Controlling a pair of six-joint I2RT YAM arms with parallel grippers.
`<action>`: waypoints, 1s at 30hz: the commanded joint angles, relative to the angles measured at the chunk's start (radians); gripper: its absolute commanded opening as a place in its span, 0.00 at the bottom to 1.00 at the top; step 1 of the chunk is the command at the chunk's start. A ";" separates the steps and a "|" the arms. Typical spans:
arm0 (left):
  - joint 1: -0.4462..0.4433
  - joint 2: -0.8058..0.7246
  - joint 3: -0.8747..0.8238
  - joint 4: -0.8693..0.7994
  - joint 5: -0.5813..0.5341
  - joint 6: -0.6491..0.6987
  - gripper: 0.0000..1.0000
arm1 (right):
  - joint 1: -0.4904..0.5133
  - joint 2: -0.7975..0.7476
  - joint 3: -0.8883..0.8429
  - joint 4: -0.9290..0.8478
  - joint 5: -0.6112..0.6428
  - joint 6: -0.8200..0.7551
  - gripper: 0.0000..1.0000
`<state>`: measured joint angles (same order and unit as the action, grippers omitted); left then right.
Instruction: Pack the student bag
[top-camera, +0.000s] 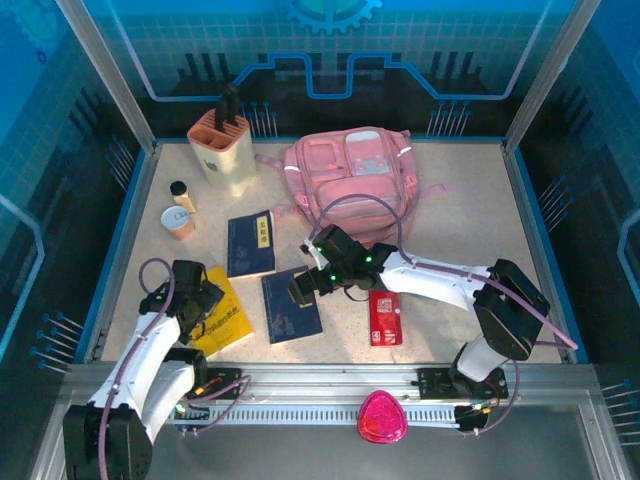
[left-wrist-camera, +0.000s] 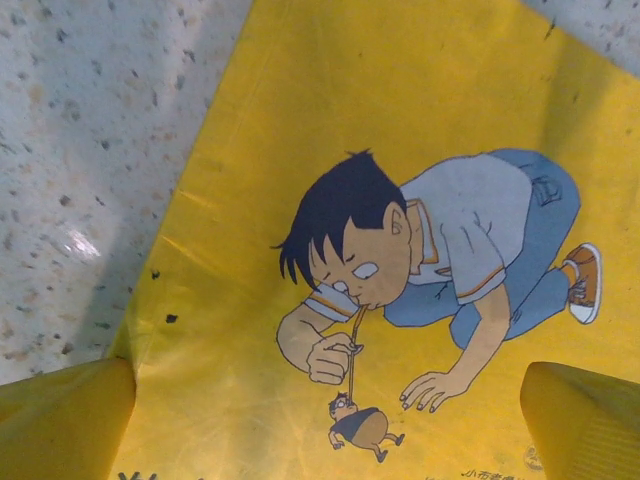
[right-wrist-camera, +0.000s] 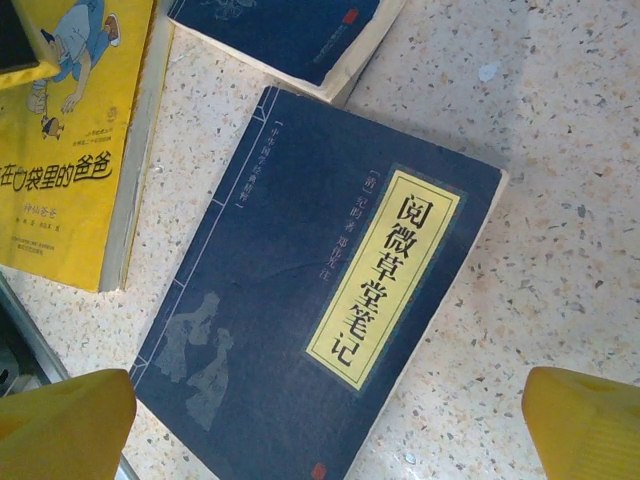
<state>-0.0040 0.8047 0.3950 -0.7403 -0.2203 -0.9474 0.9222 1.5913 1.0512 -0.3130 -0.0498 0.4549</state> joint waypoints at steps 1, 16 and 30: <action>-0.025 0.001 -0.045 0.054 0.061 -0.063 0.99 | 0.000 -0.023 -0.016 0.010 0.017 0.018 1.00; -0.377 0.142 -0.007 0.294 0.049 -0.303 0.99 | -0.080 -0.014 -0.003 -0.007 -0.097 0.062 0.95; -0.386 -0.077 0.053 -0.013 -0.139 -0.143 0.92 | 0.050 0.125 0.188 -0.119 -0.085 0.181 0.61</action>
<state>-0.4011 0.7773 0.4442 -0.6521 -0.3183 -1.1454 0.9321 1.6527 1.1851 -0.3893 -0.1390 0.6025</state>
